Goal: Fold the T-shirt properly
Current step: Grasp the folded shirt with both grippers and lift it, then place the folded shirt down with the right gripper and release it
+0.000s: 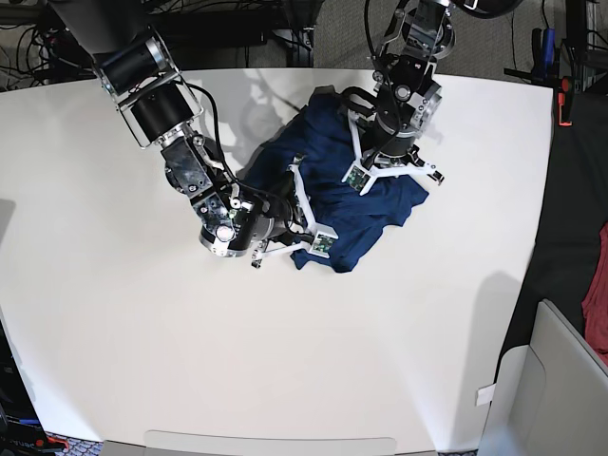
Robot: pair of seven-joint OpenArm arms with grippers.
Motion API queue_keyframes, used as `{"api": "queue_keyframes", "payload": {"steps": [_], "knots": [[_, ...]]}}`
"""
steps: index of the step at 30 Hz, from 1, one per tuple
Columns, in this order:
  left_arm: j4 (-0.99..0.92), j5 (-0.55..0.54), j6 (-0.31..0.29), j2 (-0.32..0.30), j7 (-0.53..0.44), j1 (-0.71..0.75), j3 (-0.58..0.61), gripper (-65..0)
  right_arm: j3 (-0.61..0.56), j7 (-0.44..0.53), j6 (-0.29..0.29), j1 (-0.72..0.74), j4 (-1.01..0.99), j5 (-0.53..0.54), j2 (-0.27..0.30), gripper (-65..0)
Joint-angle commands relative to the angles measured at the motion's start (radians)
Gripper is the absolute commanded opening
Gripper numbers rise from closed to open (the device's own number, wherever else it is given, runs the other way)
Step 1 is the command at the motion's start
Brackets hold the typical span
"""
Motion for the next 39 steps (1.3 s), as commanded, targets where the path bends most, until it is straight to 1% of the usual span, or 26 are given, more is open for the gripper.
{"api": "queue_keyframes", "payload": {"steps": [1,5,8,11,13,16,18,21,28,30,35,37,39], "knots": [[0.015,0.004,0.005,-0.009,-0.008,-0.025,0.001,-64.3,0.042,-0.02,0.005,-0.003,0.043,-0.011,0.008,-58.9],[0.01,0.004,0.005,-0.025,-0.006,-0.067,0.003,-64.3,0.134,-0.063,0.005,-0.054,0.106,-0.011,0.009,-58.9],[0.01,0.004,0.005,-0.05,-0.006,-0.092,0.037,-64.3,0.169,-0.069,0.005,-0.071,0.114,-0.011,0.023,-58.9],[0.015,0.005,0.005,-0.058,-0.006,-0.098,0.043,-64.3,0.215,-0.067,0.005,-0.088,0.172,-0.006,0.023,-58.9],[0.027,0.007,0.005,-0.058,-0.006,-0.098,0.041,-64.3,0.257,-0.066,0.005,-0.111,0.229,0.021,0.023,-58.9],[0.082,0.009,0.008,-0.058,0.006,-0.091,0.035,-64.3,0.318,-0.066,0.005,-0.127,0.272,0.118,0.022,-58.9],[0.131,0.009,0.009,-0.058,0.006,-0.06,-0.012,-64.3,0.326,-0.072,0.005,-0.126,0.275,0.195,-0.001,-58.9],[0.171,0.009,0.009,-0.055,0.006,-0.018,-0.106,-64.3,0.292,-0.08,0.005,-0.123,0.267,0.231,-0.031,-58.8],[0.18,0.007,0.009,-0.048,0.006,0.029,-0.296,-64.3,0.07,-0.083,0.005,-0.106,0.231,0.231,-0.121,-58.8],[0.18,0.007,0.009,-0.035,0.006,0.031,-0.33,-64.3,0.025,-0.092,0.005,-0.104,0.226,0.23,-0.132,-58.8],[0.187,0.007,0.009,-0.022,0.006,0.025,-0.404,-64.3,0.013,-0.09,0.005,-0.106,0.157,0.23,-0.133,-58.7],[0.187,0.007,0.009,-0.022,0.006,0.025,-0.411,-64.3,0.016,-0.084,0.005,-0.103,0.106,0.23,-0.135,-58.7],[0.187,0.007,0.009,-0.021,0.006,0.023,-0.407,-64.3,0.016,-0.047,0.005,-0.094,0.04,0.23,-0.133,-58.6]]}}
